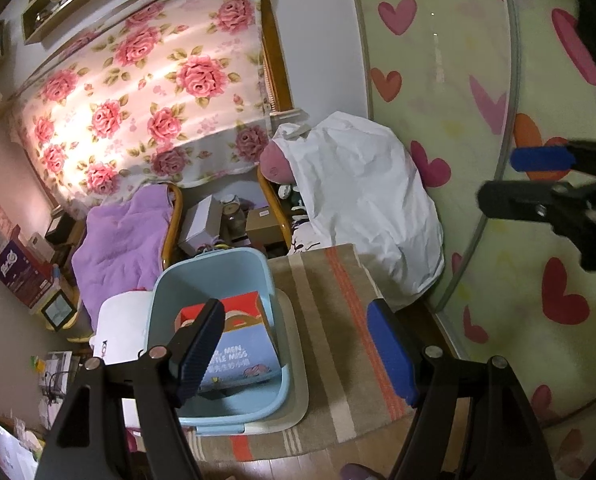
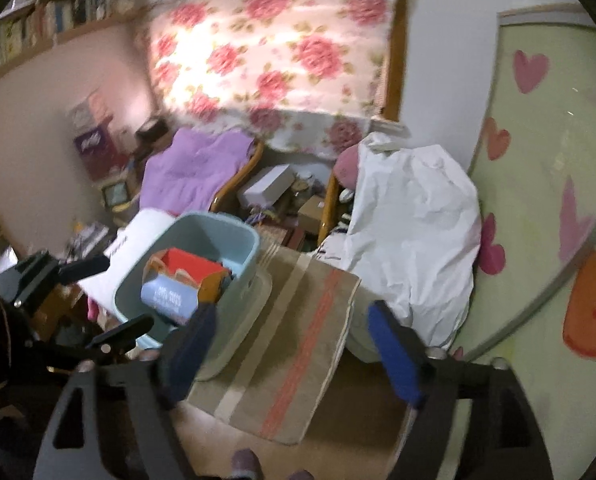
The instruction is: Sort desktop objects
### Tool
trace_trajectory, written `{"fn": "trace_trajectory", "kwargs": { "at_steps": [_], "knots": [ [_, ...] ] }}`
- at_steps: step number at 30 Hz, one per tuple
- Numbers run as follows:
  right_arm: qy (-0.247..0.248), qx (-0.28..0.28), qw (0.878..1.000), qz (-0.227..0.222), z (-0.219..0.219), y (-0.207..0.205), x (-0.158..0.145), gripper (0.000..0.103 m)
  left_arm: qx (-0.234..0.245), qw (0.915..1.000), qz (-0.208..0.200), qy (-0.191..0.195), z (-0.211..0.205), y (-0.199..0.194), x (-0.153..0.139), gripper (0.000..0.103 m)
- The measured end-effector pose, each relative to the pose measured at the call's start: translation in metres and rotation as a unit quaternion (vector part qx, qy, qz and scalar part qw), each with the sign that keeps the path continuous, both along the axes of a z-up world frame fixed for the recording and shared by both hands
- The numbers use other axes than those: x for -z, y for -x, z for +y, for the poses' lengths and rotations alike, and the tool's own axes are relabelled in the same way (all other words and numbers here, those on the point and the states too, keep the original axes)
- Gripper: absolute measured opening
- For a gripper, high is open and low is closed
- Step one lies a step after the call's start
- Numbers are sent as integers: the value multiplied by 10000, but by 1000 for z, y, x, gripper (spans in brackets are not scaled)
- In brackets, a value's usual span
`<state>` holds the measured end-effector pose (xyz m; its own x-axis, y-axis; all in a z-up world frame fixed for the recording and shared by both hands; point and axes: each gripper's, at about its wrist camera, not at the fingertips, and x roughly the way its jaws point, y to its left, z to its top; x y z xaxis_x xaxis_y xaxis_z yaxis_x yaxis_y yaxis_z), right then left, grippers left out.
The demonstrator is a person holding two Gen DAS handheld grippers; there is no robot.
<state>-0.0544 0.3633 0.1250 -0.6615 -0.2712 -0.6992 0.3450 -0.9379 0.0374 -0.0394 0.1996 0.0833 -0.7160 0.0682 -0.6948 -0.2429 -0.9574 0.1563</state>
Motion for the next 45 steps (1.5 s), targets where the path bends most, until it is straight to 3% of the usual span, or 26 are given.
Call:
{"fn": "trace_trajectory", "kwargs": {
  "at_steps": [7,15,25,31,45],
  "knots": [
    [162,506,9984,194,-13,-29,17,91,-486,9987,79,-131,-33,-5,6,77],
    [219,742,9969,159,-28,-42,60,91,-1182,9928,19,-171,-65,-16,23,77],
    [357,703,9968,-97,-25,-73,94,91,-1380,9904,-98,6,-56,-54,36,77],
    [331,722,9968,-99,-29,-96,104,91,-1428,9895,-194,-90,-60,-71,40,77],
    [303,1173,9925,-181,-71,-119,127,91,-1161,9919,-419,-289,-116,-73,57,77]
  ]
}}
